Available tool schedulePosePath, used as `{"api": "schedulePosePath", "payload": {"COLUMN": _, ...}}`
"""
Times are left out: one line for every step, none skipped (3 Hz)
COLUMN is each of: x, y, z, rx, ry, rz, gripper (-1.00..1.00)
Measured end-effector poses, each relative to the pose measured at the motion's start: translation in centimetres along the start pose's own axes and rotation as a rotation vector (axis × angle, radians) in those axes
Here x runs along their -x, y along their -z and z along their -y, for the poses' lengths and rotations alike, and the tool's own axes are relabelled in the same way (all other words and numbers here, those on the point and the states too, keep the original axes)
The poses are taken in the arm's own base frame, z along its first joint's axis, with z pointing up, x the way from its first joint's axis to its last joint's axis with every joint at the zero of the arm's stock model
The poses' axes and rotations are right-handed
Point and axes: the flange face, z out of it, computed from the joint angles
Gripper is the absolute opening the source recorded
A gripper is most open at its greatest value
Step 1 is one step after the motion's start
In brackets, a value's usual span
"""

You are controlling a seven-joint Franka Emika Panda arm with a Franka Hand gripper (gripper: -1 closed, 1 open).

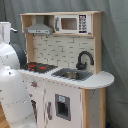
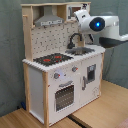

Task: Play with the kitchen

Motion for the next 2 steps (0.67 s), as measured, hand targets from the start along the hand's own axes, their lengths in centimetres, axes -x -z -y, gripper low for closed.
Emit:
{"api": "schedulePosePath", "payload": {"x": 0.2, "y": -0.7, "z": -2.1, "rx": -0.058, "ry": -0.082, "rz": 0.085, "gripper": 1.00}}
{"api": "schedulePosePath", "payload": {"x": 0.3, "y": -1.9, "z": -3.3, "rx": -0.121, "ry": -0.169, "rz": 0.154, "gripper": 1.00}}
